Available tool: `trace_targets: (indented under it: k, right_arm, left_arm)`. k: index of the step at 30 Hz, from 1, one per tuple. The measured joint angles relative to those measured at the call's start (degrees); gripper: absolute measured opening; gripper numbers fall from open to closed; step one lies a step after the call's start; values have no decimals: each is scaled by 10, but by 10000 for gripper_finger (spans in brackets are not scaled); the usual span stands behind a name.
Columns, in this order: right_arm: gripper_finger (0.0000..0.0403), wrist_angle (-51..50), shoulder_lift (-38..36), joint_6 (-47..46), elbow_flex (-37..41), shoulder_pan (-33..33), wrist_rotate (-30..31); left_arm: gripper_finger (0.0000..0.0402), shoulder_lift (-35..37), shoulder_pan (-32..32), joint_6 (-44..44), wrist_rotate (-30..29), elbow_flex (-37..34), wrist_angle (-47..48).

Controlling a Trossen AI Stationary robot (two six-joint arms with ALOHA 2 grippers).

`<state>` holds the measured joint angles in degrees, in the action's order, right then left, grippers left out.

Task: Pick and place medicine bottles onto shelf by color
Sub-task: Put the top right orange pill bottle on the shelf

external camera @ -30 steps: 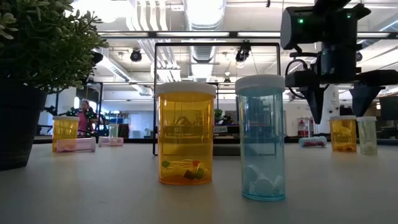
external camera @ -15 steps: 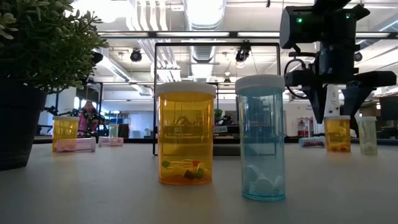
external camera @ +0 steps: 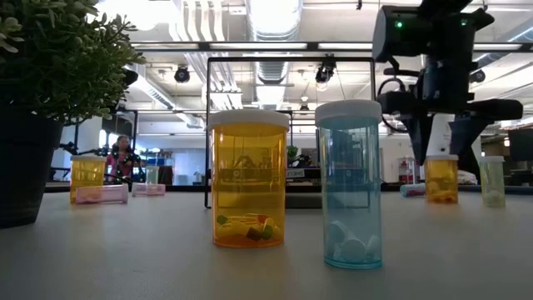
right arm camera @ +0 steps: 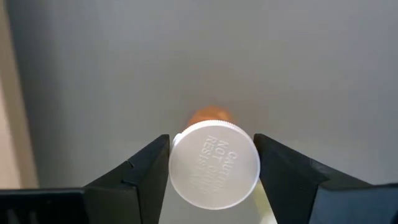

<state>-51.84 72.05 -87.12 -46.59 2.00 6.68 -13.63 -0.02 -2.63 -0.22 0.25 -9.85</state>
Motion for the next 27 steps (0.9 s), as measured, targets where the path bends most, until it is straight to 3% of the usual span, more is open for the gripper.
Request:
trace_targets:
  k: [13, 27]
  right_arm:
    - [206, -8, 7, 23, -72, 1, 63]
    - [205, -96, 121, 162, -255, 70, 114]
  left_arm:
    - [0, 0, 0, 0, 0, 0, 0]
    - [0, 0, 0, 0, 0, 0, 0]
